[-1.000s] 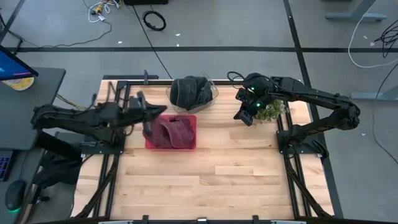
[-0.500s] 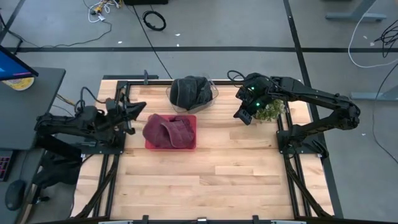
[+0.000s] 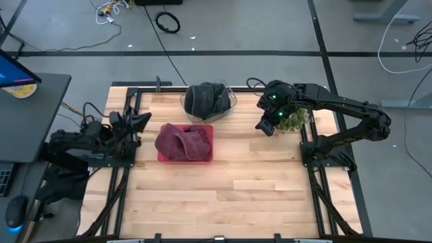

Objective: Pick & Place hat
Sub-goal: Return to Home Position

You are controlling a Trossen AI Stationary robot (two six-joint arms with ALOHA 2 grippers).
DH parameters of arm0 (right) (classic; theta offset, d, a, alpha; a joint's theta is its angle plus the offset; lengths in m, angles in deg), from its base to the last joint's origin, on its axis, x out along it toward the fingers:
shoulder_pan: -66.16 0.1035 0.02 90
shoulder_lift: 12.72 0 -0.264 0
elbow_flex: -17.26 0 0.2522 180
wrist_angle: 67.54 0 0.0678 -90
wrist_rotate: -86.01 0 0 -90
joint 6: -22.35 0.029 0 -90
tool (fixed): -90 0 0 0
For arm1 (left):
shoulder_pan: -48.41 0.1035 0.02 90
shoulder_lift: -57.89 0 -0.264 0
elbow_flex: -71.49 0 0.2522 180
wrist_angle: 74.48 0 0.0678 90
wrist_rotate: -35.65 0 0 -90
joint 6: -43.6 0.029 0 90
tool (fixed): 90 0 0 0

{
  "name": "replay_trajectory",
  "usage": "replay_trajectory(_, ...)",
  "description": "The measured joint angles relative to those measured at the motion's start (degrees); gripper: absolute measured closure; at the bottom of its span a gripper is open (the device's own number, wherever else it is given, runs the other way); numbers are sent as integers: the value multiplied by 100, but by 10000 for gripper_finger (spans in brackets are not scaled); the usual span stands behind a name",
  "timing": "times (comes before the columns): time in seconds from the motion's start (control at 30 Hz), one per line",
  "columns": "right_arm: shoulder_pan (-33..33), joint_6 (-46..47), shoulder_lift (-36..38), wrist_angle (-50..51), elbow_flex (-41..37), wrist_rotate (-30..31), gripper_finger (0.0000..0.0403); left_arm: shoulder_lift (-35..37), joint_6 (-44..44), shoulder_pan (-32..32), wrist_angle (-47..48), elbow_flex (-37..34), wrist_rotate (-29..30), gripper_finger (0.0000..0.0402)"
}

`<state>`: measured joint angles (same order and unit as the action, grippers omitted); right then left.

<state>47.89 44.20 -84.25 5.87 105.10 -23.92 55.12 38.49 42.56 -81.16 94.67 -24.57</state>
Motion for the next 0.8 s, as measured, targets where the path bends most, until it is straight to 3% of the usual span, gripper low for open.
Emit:
replay_trajectory(0.27, -1, 14, 0, 274, 0, 1, 382, 249, 129, 0, 45, -237, -21, 399)
replay_trajectory(0.57, 0, 98, 0, 349, 0, 1, 382, 253, 579, 0, 517, -237, -711, 399)
replay_trajectory(0.8, -1, 150, 0, 345, 0, 211, 382, 253, 577, 0, 584, -237, -801, 399)
